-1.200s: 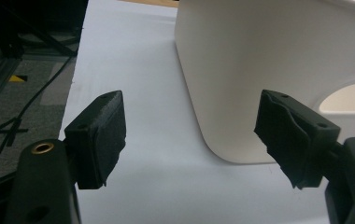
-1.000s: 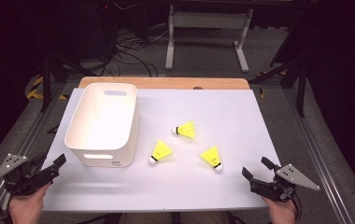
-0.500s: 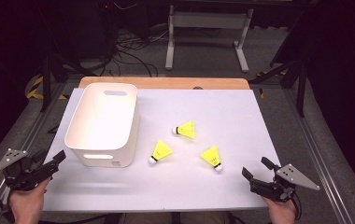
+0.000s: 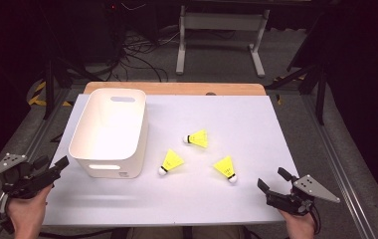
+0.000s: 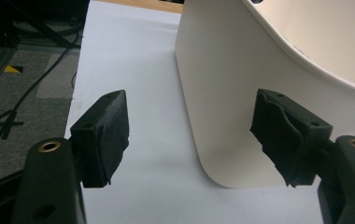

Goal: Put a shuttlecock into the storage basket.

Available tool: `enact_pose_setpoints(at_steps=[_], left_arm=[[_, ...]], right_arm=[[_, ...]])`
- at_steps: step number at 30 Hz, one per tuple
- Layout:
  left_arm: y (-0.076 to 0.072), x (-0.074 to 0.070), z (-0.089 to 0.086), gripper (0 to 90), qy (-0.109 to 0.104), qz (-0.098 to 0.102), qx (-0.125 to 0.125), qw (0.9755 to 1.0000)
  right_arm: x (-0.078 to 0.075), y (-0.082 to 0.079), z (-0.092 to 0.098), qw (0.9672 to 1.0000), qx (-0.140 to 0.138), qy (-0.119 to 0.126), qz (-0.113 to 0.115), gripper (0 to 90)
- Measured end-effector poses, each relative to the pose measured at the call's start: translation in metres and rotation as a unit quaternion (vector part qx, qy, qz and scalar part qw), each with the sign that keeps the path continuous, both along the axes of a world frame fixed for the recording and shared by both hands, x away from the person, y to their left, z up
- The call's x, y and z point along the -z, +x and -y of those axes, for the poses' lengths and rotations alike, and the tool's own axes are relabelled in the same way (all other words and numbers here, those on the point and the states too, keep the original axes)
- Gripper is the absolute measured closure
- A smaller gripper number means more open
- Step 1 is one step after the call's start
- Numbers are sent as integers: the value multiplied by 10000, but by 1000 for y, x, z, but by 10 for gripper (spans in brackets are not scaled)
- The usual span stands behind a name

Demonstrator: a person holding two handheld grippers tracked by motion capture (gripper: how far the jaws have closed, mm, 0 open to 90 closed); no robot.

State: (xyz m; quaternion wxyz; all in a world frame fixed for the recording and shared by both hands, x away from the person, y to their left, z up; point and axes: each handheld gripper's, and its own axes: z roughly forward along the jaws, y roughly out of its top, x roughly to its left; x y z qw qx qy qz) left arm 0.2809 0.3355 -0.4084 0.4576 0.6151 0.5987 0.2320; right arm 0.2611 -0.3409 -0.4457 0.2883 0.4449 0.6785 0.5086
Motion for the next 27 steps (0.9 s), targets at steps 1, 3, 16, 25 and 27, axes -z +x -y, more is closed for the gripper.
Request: enact_pose_setpoints(at_steps=[1, 3, 16, 25, 27], left_arm=[[0, -1, 0, 287, -27, -7, 7, 10000], [1, -3, -1, 289, -20, -11, 16, 10000], [6, -17, 2, 272, -55, 51, 107, 9999], [7, -25, 2, 263, -26, 114, 127, 9999], [8, -28, 3, 263, -37, 121, 136, 9998]], right_arm=[[0, 0, 0, 10000, -2, -3, 1, 137], [0, 0, 0, 10000, -4, -5, -1, 137], [0, 0, 0, 10000, -3, -11, -7, 137], [0, 0, 0, 10000, -5, -14, -9, 137], [0, 0, 0, 10000, -4, -18, -11, 137]])
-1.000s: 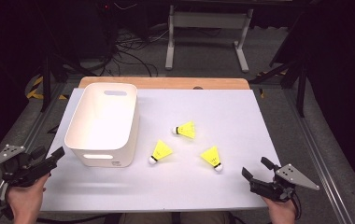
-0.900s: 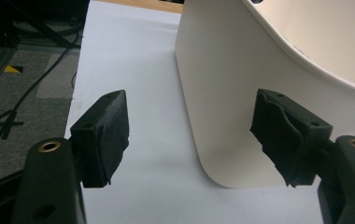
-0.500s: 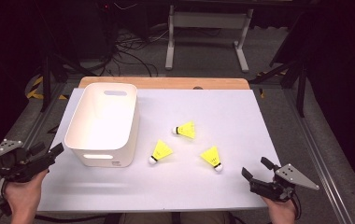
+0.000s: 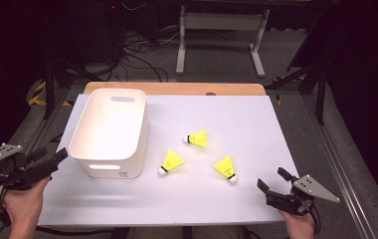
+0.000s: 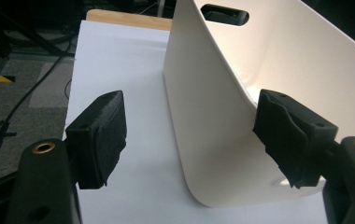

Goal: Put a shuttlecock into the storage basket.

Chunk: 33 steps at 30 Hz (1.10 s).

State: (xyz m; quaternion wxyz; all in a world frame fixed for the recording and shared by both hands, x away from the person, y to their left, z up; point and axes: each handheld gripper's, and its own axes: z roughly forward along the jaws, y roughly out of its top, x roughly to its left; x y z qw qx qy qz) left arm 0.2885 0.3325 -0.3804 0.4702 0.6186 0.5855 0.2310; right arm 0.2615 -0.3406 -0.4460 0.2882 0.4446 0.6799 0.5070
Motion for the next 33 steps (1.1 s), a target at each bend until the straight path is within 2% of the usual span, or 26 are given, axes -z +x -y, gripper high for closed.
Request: enact_pose_setpoints(at_steps=[13, 14, 33], left_arm=[[4, -12, 6, 272, 2, 105, 84, 9999], [4, -13, 6, 273, 52, 111, 94, 9999], [17, -26, 26, 276, 123, 157, 355, 9992]], right_arm=[[0, 0, -1, 10000, -3, -22, -9, 137], [0, 0, -1, 10000, -5, -24, -7, 137], [0, 0, -1, 10000, -24, -32, -11, 138]])
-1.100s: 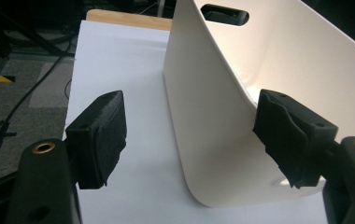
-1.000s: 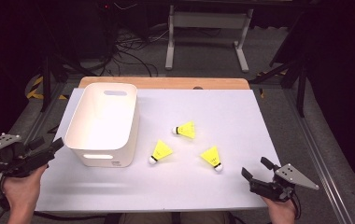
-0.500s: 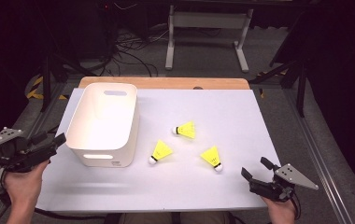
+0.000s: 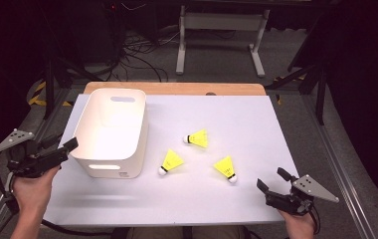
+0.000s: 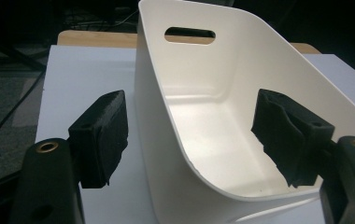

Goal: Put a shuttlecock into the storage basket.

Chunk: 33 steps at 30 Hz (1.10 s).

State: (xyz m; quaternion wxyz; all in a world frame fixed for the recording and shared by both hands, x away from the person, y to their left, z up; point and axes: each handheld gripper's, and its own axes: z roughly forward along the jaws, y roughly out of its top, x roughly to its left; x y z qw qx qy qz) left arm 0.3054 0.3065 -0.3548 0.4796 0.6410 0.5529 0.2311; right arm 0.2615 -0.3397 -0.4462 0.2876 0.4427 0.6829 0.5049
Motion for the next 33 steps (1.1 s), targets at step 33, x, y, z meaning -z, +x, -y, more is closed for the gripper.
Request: enact_pose_setpoints(at_steps=[33], left_arm=[[19, -10, 37, 281, 15, 23, 445, 9990]], right_arm=[[0, 0, 0, 10000, -21, -1, -1, 138]])
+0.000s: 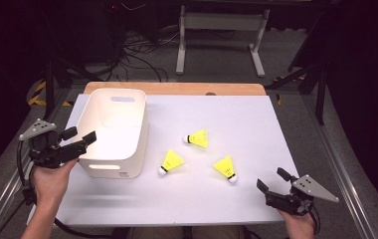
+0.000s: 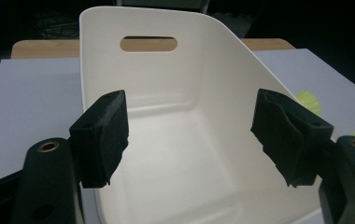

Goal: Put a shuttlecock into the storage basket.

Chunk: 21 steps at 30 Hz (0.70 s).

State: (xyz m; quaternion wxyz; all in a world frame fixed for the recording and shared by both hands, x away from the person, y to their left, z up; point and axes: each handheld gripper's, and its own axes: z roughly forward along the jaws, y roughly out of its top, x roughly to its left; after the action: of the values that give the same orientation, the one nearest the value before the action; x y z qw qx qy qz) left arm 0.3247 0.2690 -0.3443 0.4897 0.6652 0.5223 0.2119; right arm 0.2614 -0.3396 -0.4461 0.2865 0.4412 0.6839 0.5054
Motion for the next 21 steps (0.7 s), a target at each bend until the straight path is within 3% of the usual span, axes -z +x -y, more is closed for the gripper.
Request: enact_pose_setpoints(at_steps=[21], left_arm=[[8, -2, 27, 287, 40, -30, 327, 9995]], right_arm=[[0, 0, 0, 10000, -10, -1, -8, 138]])
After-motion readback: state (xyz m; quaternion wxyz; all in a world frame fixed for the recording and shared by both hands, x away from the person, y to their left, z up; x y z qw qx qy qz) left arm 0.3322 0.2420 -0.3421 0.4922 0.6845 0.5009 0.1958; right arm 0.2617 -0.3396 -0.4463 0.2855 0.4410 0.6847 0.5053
